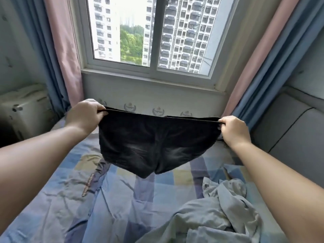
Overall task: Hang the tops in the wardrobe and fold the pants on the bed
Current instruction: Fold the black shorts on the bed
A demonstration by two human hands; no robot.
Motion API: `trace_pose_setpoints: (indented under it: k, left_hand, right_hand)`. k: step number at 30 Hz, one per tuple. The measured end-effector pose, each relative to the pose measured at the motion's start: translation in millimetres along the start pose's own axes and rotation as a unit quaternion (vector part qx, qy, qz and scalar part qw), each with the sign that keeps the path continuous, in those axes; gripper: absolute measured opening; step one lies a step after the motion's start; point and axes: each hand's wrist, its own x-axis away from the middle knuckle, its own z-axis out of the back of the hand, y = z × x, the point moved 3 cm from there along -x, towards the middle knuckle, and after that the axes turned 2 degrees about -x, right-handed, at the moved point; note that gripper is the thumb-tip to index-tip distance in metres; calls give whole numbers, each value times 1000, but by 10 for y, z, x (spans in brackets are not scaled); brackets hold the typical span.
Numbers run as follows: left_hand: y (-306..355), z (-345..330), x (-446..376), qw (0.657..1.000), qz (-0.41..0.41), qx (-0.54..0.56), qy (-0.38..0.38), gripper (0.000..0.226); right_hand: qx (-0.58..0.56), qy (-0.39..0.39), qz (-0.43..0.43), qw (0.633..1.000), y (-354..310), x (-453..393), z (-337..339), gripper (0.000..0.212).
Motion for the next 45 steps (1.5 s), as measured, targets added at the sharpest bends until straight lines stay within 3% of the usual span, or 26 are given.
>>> trace_pose_setpoints:
  k: [6,11,17,26,32,37,40,42,45]
  left_hand:
    - [-480,-390,819,995,-82,-14,-52,12]
    - [-1057,-1194,1991,969,-127,-55,-205,6]
    - [-1680,-2064,3787,881,-211,-125,-405,14]
    - [-1906,-2667,5439,752,-299,-226,-542,16]
    - [-2017,-2752,5948,716,-276,-269,-583,21]
    - [-1934,-2754,6368,642,-251,-261,-676,32]
    - [-1975,-2753,6485,618,-244,-263,-700,26]
    - [-2042,-2773,6485,615,-212,-251,-717,19]
    - [-2169,-2848,6324,671,-122,-202,-703,16]
  right_hand:
    - [13,-10,-1,1000,277,992,-532,19]
    - [83,-110,-48,989,694,2282,-1589,19]
    - [189,-321,-103,922,1067,4178,-2650,21]
    - [261,-416,-15,871,1333,5673,-3253,13]
    - [288,-491,43,821,1417,6137,-3384,15]
    - [297,-568,25,767,1361,6579,-3494,22]
    - [277,-597,9,753,1184,6733,-3595,21]
    - [242,-593,8,768,990,6706,-3708,16]
    - [162,-576,17,801,585,6576,-3914,23]
